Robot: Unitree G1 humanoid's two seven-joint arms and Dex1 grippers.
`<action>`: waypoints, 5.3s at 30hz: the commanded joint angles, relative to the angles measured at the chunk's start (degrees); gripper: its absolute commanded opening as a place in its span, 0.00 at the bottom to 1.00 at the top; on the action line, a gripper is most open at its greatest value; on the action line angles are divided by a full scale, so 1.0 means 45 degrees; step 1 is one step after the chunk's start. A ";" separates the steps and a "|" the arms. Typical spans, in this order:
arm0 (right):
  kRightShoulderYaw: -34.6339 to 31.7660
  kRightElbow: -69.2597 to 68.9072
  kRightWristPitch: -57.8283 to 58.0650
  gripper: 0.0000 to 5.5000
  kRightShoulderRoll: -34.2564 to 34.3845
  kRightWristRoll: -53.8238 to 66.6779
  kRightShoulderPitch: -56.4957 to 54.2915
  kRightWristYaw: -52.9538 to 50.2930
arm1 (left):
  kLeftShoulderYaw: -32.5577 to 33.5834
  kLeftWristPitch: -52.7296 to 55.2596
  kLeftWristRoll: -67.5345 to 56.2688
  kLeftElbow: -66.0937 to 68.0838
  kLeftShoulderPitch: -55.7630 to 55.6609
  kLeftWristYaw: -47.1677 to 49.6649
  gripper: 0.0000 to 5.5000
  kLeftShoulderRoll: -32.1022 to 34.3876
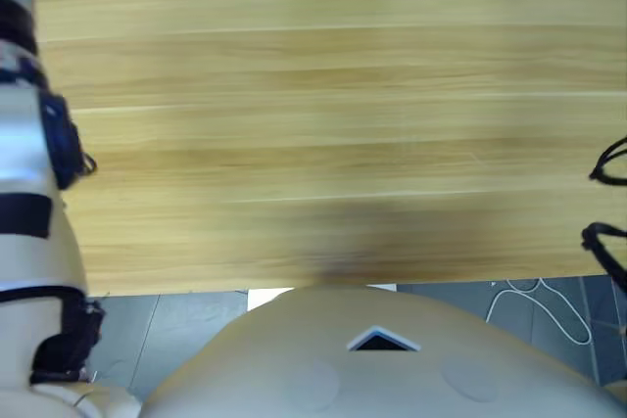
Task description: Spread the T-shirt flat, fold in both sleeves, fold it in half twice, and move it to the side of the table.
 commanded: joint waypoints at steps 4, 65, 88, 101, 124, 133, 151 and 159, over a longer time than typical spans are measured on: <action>0.0472 -0.2825 -0.3625 0.00 -0.0189 0.1114 0.5244 0.2948 | -0.1113 -0.4277 -0.1146 0.0217 0.5780 -0.4923 0.00 -0.0947; -0.2506 -1.3531 -0.5253 0.66 -0.3765 0.5758 1.7719 1.1473 | 0.0057 0.1252 0.1253 -0.9852 1.2040 -0.7537 0.46 0.2800; -0.2479 -1.3579 -0.5435 0.67 -0.3533 0.5613 1.7856 1.1554 | -0.2080 0.0624 0.2548 -0.7184 1.0257 -0.5399 0.00 0.2513; -0.2442 -1.3467 -0.5475 0.67 -0.3446 0.5614 1.7773 1.1544 | -0.1258 -0.0326 0.1953 -0.7497 1.0350 -0.3759 0.00 0.2750; -0.2162 -1.3743 -0.5320 0.67 -0.3286 0.5544 1.7613 1.1581 | -0.1966 -0.1460 0.2550 -0.8478 0.8754 -0.3474 0.00 0.0515; -0.2186 -1.3902 -0.5278 0.67 -0.3304 0.5573 1.7716 1.1575 | -0.2666 -0.1456 0.2786 -0.8403 0.8362 -0.3801 0.00 -0.0178; -0.2256 -1.4114 -0.5125 0.67 -0.3074 0.5611 1.7620 1.1493 | -0.3281 -0.0485 0.3559 -0.8129 0.7757 -0.3319 0.00 -0.1413; -0.2426 -1.4351 -0.5093 0.67 -0.3064 0.5787 1.7741 1.1416 | -0.3487 -0.0320 0.2616 -0.7987 0.8017 -0.4731 0.16 -0.1267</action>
